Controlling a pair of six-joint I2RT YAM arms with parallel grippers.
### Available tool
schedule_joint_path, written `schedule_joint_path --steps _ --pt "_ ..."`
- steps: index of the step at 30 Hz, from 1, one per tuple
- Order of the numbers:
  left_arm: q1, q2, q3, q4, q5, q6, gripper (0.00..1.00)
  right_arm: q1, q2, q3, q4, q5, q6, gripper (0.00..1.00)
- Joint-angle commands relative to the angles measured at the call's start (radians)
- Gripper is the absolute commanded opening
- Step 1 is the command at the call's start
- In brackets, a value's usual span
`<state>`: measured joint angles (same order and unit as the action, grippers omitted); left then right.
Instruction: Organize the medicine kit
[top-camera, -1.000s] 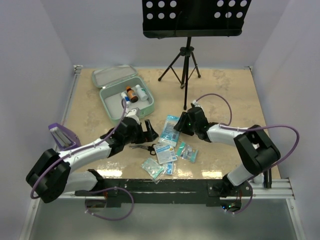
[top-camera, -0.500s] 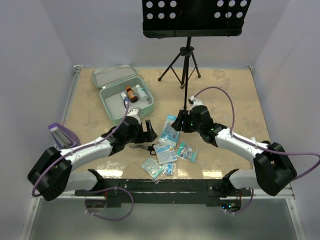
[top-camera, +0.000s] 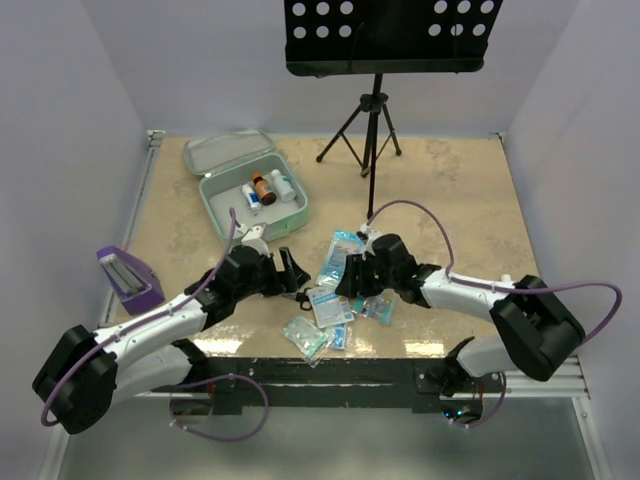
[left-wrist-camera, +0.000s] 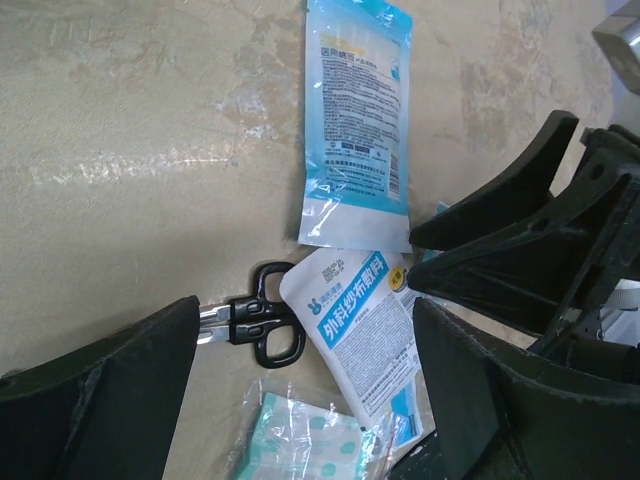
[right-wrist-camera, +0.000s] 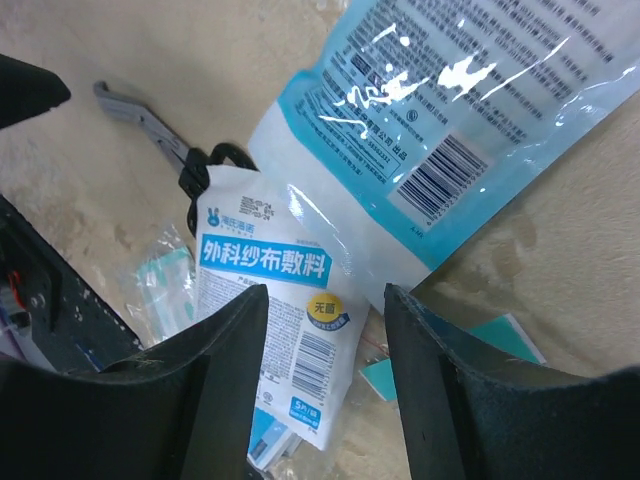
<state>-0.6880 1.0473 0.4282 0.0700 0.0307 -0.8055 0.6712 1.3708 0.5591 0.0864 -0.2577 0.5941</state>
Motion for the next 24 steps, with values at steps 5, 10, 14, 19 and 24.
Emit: schedule_joint_path --steps 5,10,14,19,24 --pt "-0.002 -0.043 -0.028 0.014 0.005 -0.018 0.91 0.048 0.106 -0.002 0.062 -0.017 -0.016 0.53" --pt "-0.001 -0.062 -0.02 -0.007 -0.012 -0.003 0.92 0.059 0.113 -0.002 0.084 -0.029 -0.008 0.53" --pt "-0.001 -0.055 -0.028 0.002 -0.008 -0.006 0.91 0.065 0.114 0.004 0.092 -0.041 0.001 0.47" --pt "-0.001 -0.047 -0.032 0.014 -0.002 -0.009 0.91 0.068 0.113 0.015 0.081 -0.048 -0.007 0.38" --pt "-0.001 -0.043 -0.04 0.019 -0.002 -0.009 0.92 0.07 0.116 0.018 0.076 -0.063 -0.013 0.25"
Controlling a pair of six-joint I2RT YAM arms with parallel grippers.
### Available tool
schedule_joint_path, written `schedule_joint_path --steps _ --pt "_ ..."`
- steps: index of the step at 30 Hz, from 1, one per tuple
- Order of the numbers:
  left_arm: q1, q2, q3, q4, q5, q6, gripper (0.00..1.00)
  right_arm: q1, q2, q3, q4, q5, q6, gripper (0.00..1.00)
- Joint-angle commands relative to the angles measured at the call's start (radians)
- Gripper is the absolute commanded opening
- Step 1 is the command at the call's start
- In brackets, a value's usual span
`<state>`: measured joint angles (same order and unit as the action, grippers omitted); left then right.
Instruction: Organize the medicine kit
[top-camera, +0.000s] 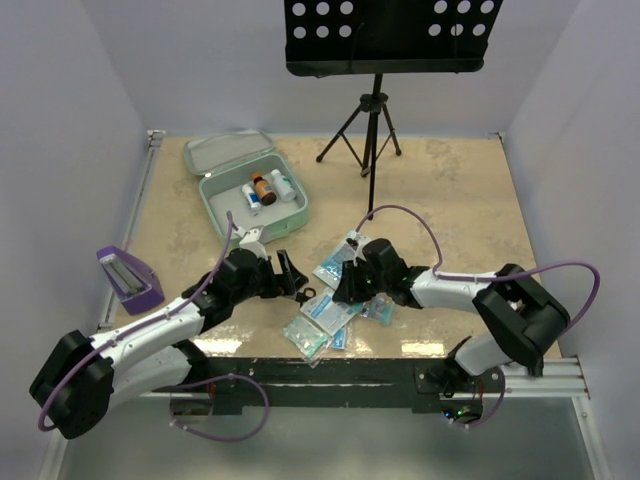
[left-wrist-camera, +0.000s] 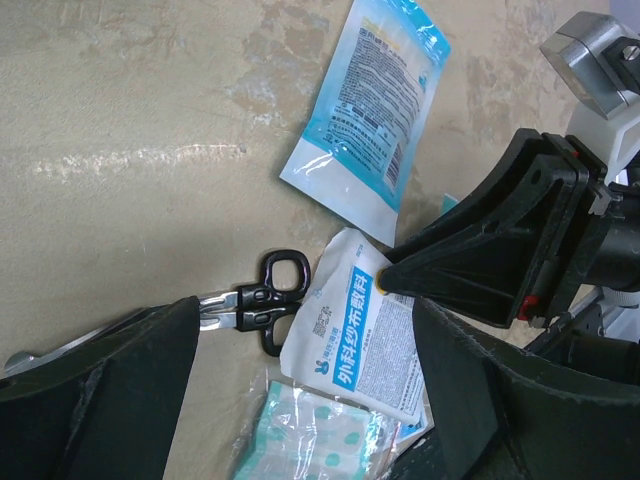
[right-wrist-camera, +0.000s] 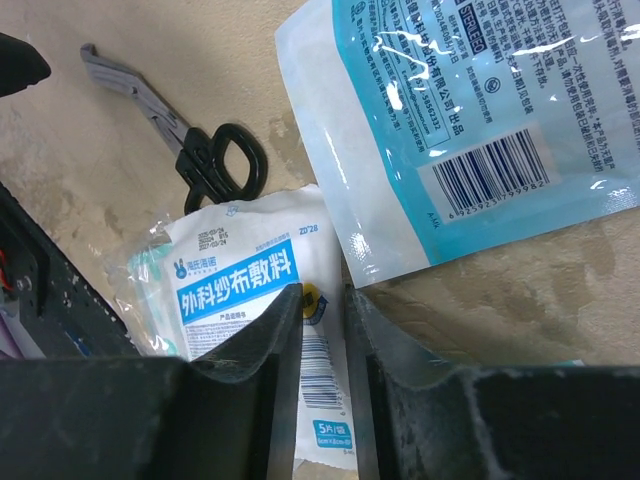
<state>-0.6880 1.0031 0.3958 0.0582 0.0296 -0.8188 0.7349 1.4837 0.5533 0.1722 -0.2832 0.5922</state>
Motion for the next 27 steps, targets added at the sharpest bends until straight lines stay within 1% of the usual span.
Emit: schedule_joint_path --steps 1,3,5,11,15,18,21,23,25,27 --pt "-0.001 0.0 -0.008 0.032 0.001 0.006 0.91 0.006 0.004 0.025 -0.01 -0.04 -0.009 0.21" --pt "-0.001 0.003 -0.009 0.035 0.003 0.006 0.91 0.008 0.004 0.03 -0.011 -0.053 -0.011 0.13" --pt "-0.001 0.005 -0.008 0.035 0.003 0.007 0.91 0.006 -0.002 0.04 -0.017 -0.062 -0.011 0.01" --pt "0.002 -0.015 0.023 0.008 -0.011 0.017 0.91 0.004 -0.085 0.102 -0.063 -0.102 0.006 0.0" --pt "0.015 -0.052 0.067 -0.014 -0.025 0.023 0.91 0.003 -0.154 0.192 -0.128 -0.097 0.008 0.0" --pt "0.019 -0.093 0.089 -0.006 -0.1 0.001 0.9 -0.002 -0.178 0.27 -0.16 -0.076 0.009 0.0" --pt "0.019 -0.159 0.068 0.06 -0.138 -0.009 0.9 -0.022 -0.188 0.307 -0.168 -0.048 0.017 0.0" --pt "0.024 -0.196 0.057 0.097 -0.145 -0.014 0.93 -0.04 -0.198 0.306 -0.139 -0.031 0.038 0.0" --pt "0.027 -0.21 0.07 0.085 -0.14 -0.022 1.0 -0.058 -0.206 0.303 -0.102 -0.028 0.063 0.0" --pt "0.027 -0.213 0.087 0.063 -0.128 -0.02 1.0 -0.069 -0.2 0.307 -0.082 -0.027 0.08 0.0"
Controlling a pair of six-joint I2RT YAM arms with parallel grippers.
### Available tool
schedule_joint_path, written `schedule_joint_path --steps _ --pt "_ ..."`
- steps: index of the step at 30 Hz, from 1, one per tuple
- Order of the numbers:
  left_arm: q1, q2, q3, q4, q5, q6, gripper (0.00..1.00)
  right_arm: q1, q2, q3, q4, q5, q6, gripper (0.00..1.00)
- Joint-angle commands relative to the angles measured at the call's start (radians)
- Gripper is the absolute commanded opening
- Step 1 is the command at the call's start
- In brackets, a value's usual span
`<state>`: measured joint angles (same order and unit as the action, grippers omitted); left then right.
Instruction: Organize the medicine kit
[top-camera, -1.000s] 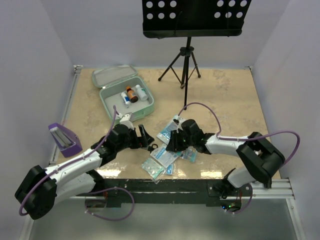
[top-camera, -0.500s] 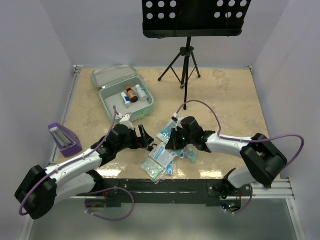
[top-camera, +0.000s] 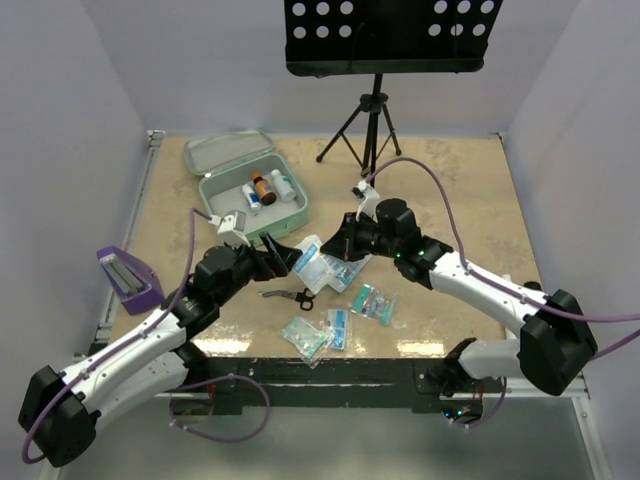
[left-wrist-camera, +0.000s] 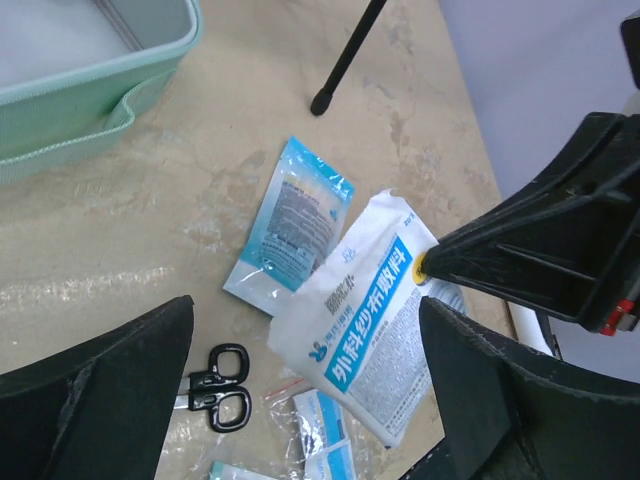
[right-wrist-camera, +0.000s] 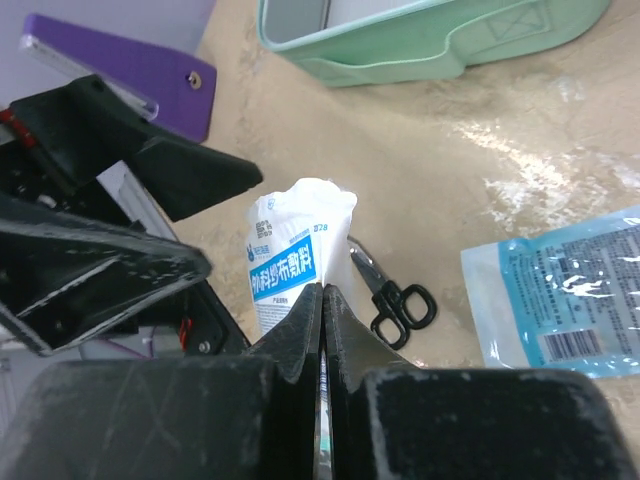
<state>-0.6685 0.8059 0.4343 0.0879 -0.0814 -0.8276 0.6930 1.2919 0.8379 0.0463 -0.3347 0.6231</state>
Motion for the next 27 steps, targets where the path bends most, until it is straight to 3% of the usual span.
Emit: schedule_joint_path --steps 1,8,17,27 --pt "0.009 -0.022 0.047 0.035 -0.006 -0.007 1.0 -0.032 -0.006 0.027 0.05 0.025 0.053 0.0" --pt "0.01 -0.08 -0.104 0.321 0.156 -0.059 1.0 -0.056 -0.008 0.01 0.174 -0.046 0.125 0.0" --pt "0.014 0.035 -0.143 0.49 0.258 -0.107 0.81 -0.072 -0.002 -0.003 0.225 -0.115 0.159 0.0" --pt "0.017 0.042 -0.143 0.526 0.229 -0.104 0.46 -0.072 0.01 -0.017 0.245 -0.144 0.167 0.0"
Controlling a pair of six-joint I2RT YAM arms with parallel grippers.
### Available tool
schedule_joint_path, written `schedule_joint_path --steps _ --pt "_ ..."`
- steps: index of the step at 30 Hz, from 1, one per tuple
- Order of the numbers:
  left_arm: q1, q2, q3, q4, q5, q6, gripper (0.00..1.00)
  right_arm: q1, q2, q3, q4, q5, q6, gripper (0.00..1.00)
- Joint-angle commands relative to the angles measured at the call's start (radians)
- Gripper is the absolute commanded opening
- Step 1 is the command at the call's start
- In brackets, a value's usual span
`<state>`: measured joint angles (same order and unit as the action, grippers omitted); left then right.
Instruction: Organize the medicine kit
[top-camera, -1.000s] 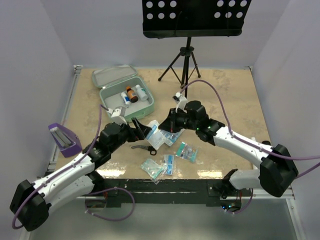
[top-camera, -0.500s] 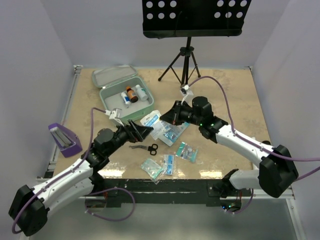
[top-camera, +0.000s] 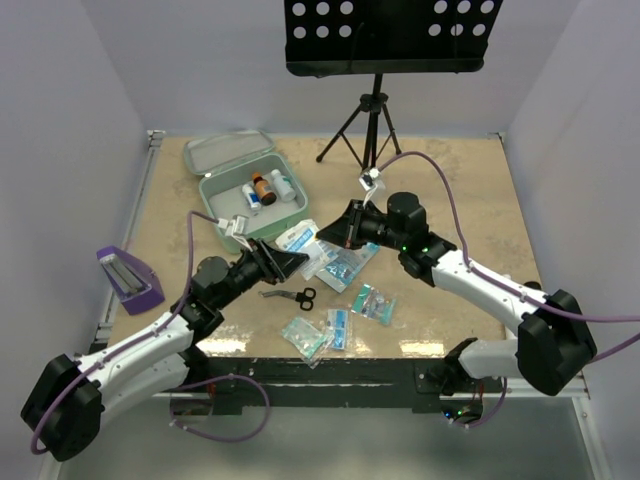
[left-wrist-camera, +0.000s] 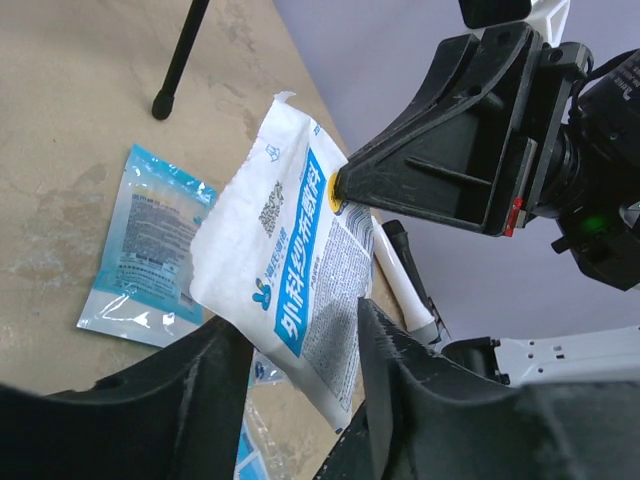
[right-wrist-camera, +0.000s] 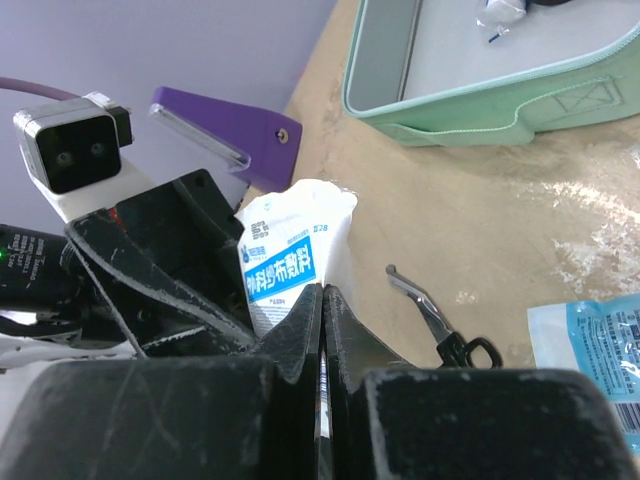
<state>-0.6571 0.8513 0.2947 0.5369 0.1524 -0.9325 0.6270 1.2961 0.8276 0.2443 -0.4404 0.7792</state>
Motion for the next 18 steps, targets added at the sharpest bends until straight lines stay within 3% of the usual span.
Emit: schedule_joint_path --steps 1,4,8,9,12,15,18 --pt "0.007 0.003 0.0 0.077 -0.007 0.003 0.38 -0.006 0.009 -0.007 0.047 -0.04 0.011 0.0" --pt "0.007 0.009 0.004 0.077 -0.005 0.008 0.26 -0.006 0.014 -0.005 0.05 -0.044 0.009 0.0" --pt "0.008 0.003 0.006 0.061 -0.014 0.017 0.0 -0.006 0.003 -0.005 0.049 -0.04 0.0 0.0" --pt "0.01 -0.001 0.009 0.048 -0.022 0.018 0.0 -0.006 0.0 -0.004 0.044 -0.04 -0.004 0.07" --pt "0.014 -0.021 0.015 0.005 -0.05 0.029 0.0 -0.006 -0.012 0.011 0.012 -0.018 -0.021 0.58" --pt "0.033 -0.049 0.049 -0.108 -0.117 0.049 0.0 -0.021 -0.038 0.027 -0.037 0.046 -0.034 0.97" --pt "0.103 -0.052 0.105 -0.251 -0.139 0.075 0.0 -0.055 -0.073 0.019 -0.069 0.084 -0.05 0.98"
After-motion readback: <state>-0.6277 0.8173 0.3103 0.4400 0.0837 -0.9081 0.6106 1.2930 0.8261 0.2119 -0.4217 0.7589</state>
